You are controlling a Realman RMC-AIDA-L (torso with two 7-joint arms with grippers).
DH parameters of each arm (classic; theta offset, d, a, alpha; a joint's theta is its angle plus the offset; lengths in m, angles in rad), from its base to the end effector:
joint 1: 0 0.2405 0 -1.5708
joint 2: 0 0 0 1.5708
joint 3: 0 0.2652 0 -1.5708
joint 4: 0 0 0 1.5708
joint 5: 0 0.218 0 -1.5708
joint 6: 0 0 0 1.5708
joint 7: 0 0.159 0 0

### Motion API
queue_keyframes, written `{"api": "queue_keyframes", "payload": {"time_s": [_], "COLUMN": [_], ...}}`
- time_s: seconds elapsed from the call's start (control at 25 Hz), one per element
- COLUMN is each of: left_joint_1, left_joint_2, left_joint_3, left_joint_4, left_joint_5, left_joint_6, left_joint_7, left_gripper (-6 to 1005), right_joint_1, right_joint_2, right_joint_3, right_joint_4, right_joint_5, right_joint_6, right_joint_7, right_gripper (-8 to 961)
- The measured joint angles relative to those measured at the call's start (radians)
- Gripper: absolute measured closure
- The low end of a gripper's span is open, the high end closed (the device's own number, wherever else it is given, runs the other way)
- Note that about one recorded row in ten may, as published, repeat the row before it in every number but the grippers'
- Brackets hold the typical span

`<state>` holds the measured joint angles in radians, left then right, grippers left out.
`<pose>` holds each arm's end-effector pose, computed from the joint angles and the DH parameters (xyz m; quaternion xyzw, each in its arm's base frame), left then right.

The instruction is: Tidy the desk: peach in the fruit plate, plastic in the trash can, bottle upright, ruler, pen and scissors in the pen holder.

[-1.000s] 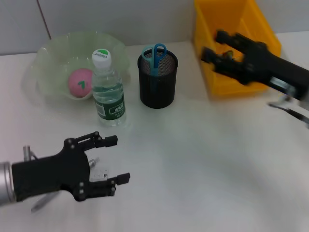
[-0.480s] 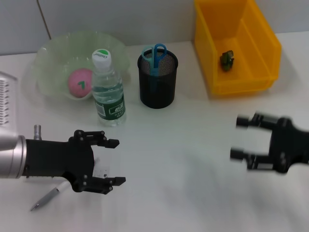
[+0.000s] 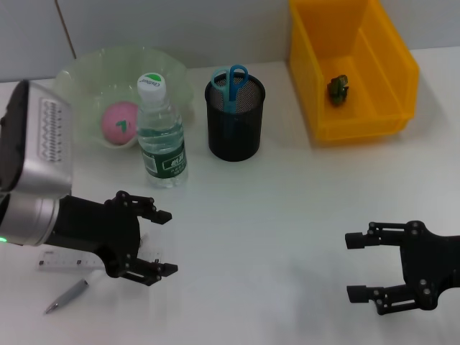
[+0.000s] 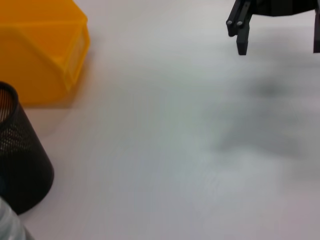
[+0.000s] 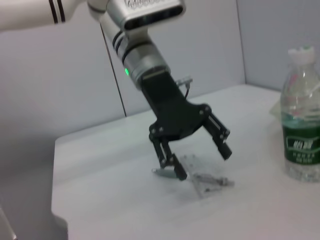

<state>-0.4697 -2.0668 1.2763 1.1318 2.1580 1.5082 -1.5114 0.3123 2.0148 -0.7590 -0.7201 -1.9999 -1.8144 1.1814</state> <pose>-0.2230 0.3375 -0.0377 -0.9989 0.0034 0.0112 0.0451 0.3156 0.2596 0.0092 -0.9598 0.1507 0.2255 0.0716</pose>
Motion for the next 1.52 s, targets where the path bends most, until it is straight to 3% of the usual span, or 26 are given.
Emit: {"api": "queue_keyframes", "payload": {"time_s": [0.32,0.44,0.88,1.52], "left_joint_1": [-0.037,-0.079,-0.083,-0.095], "left_joint_2": [-0.002,-0.003,-0.002,-0.002], "left_joint_3": [0.016,0.019,0.019,0.02], "left_joint_4": [-0.018,-0.087,-0.126,-0.151], "left_joint_5": [0.066,0.117,0.153,0.18], "left_joint_6": [-0.002,-0.003,-0.072,-0.077], "left_joint_7": [-0.034,-0.044,-0.045,-0.046], "left_gripper": [188,189,190,192], "right_joint_1": [0.006,0.001,-0.002,0.007], "right_joint_2": [0.011,0.019,0.038,0.046], "right_joint_3": [-0.002,-0.007,-0.008,-0.008], "right_joint_4": [0.007,0.009,0.008,0.009], "right_joint_5": [-0.023,-0.024,-0.037,-0.049], "right_joint_6": [0.009,0.009,0.008,0.009], "right_joint_7": [0.0,-0.001,0.0,0.005], "right_gripper": [144,144,144,143]}}
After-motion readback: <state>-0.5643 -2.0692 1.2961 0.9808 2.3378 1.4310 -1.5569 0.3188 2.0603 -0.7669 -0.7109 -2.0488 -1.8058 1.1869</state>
